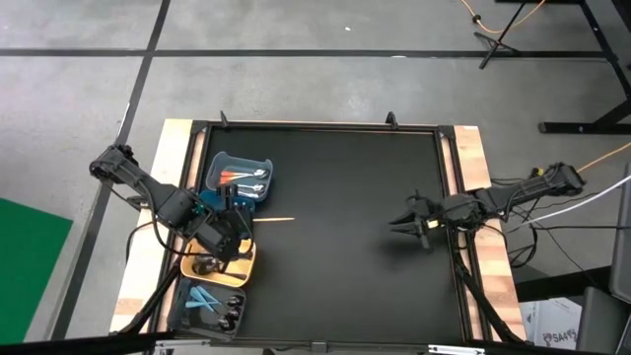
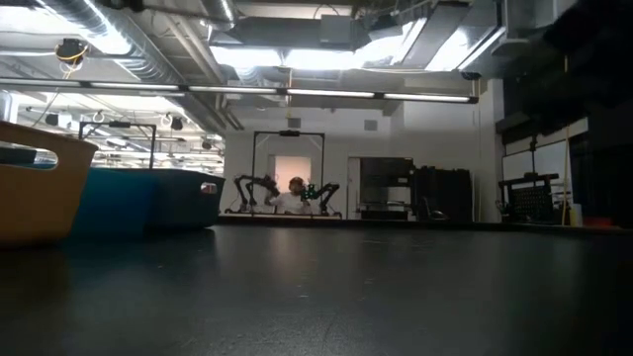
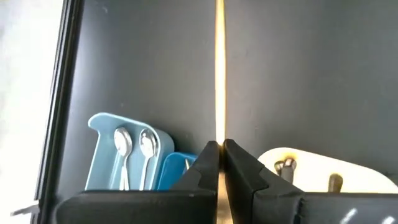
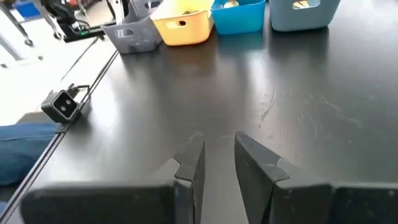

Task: Sort silverware by color (type)
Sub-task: Put the gold spoon into the blue bin, then return to Home Position

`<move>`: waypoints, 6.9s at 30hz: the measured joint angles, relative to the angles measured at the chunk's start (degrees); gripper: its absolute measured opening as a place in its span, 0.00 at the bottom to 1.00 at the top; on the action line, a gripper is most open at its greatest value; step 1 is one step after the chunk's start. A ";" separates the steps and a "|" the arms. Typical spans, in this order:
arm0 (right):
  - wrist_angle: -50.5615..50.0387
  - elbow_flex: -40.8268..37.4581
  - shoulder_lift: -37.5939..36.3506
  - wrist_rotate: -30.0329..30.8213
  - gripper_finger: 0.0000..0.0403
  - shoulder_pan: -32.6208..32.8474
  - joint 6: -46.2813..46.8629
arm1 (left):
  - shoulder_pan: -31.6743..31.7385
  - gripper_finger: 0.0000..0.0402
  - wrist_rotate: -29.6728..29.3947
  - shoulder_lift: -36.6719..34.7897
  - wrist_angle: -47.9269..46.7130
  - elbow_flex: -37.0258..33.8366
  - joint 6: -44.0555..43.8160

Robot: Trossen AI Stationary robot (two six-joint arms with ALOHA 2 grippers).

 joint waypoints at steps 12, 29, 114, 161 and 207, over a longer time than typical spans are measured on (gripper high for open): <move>0.54 -5.60 -13.79 0.02 0.19 0.00 -0.05 | 0.07 0.01 0.45 -11.70 1.43 -22.82 -12.21; -0.84 -5.71 -19.14 4.59 0.19 0.00 -5.40 | 0.34 0.01 1.91 -34.36 1.02 -40.29 -15.06; 1.50 -5.71 -19.16 1.81 0.19 0.00 -7.46 | 17.28 0.00 7.97 -49.86 95.20 -74.25 23.46; 1.89 -5.69 -25.17 -2.15 0.19 0.02 -8.22 | 17.55 0.00 8.05 -77.63 80.27 -80.24 40.90; 18.94 -14.89 -25.09 8.67 0.19 -4.29 -30.05 | 38.14 0.00 21.89 -77.26 78.61 -80.24 43.44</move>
